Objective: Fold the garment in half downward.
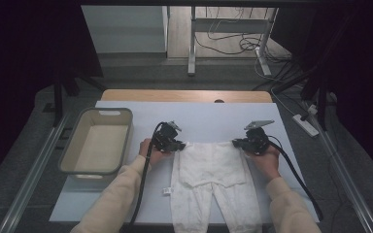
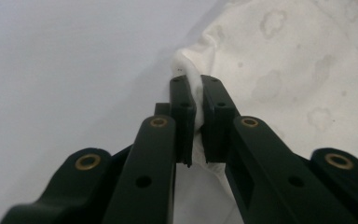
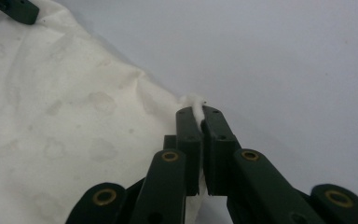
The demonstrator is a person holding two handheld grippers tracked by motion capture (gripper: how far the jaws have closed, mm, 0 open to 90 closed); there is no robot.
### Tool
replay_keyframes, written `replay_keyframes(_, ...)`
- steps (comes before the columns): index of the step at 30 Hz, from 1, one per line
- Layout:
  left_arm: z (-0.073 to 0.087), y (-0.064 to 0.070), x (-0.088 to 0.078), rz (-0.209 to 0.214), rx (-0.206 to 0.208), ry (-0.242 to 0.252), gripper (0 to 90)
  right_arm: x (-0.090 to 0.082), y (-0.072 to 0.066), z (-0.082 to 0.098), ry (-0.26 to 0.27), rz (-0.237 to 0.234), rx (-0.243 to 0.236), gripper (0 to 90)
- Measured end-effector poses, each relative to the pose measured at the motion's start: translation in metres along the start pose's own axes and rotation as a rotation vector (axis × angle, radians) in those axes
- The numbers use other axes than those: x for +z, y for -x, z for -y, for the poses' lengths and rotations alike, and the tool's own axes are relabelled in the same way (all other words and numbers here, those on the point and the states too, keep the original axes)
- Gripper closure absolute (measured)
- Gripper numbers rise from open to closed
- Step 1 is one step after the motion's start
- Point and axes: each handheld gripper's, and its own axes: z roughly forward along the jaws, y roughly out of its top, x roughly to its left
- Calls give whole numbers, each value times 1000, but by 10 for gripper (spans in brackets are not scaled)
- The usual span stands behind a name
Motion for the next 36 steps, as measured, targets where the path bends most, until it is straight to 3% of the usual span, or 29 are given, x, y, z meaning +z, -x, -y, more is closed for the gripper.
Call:
replay_keyframes(15, -18, -23, -14, -72, -32, 52, 833, 8, 12, -15, 80, 32, 53, 858)
replay_keyframes(21, -22, -31, -12, -77, -64, 78, 833, 11, 17, -22, 86, 42, 60, 858)
replay_keyframes(30, -34, -38, -20, -104, -75, 107, 817, 9, 24, -42, 113, 71, 54, 857)
replay_keyframes(32, -34, -37, -20, -105, -75, 103, 776, 8, 24, -44, 115, 74, 42, 836)
replay_keyframes(36, -34, -32, -24, -141, -103, 105, 471, 7, 23, -43, 116, 98, 62, 629)
